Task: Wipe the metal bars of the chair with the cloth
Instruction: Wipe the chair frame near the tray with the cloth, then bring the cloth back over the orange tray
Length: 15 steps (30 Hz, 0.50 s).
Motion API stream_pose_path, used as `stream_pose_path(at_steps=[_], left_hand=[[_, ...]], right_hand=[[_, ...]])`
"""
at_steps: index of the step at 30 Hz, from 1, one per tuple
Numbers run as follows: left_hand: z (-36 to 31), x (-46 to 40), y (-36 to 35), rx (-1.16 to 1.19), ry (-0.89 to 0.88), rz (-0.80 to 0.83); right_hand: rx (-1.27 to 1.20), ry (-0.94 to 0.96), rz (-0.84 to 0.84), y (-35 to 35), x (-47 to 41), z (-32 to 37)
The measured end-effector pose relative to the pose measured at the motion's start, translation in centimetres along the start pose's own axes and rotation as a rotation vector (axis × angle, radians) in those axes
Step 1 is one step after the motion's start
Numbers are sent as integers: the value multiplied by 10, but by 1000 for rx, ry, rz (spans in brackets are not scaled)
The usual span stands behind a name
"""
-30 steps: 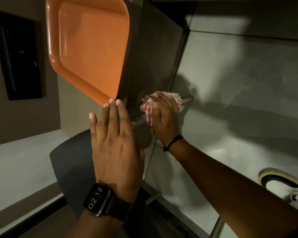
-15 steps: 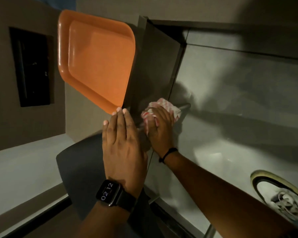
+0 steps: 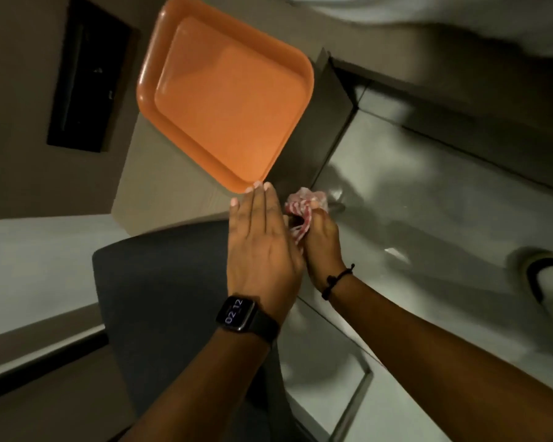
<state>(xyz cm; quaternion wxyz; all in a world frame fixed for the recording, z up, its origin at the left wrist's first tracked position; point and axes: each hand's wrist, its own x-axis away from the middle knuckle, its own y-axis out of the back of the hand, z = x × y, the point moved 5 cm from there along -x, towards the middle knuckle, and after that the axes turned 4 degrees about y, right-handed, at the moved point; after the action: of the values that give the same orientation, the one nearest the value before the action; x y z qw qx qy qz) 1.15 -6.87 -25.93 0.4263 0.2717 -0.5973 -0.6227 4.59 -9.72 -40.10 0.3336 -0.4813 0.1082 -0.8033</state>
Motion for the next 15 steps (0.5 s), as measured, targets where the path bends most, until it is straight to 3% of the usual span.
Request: stream_pose_path(at_steps=[5, 7, 10, 13, 15], left_hand=[[14, -5, 33, 753, 222, 21], [8, -9, 55, 979, 279, 108], [2, -19, 115, 1381, 317, 235], [25, -40, 167, 1320, 407, 66], [46, -58, 190, 1148, 483, -45]], right_hand=[[-212, -167, 58, -7, 80, 111], [-187, -251, 122, -27, 111, 155], [-53, -201, 210, -74, 130, 213], [306, -110, 290, -123, 124, 258], [666, 127, 307, -162, 109, 290]])
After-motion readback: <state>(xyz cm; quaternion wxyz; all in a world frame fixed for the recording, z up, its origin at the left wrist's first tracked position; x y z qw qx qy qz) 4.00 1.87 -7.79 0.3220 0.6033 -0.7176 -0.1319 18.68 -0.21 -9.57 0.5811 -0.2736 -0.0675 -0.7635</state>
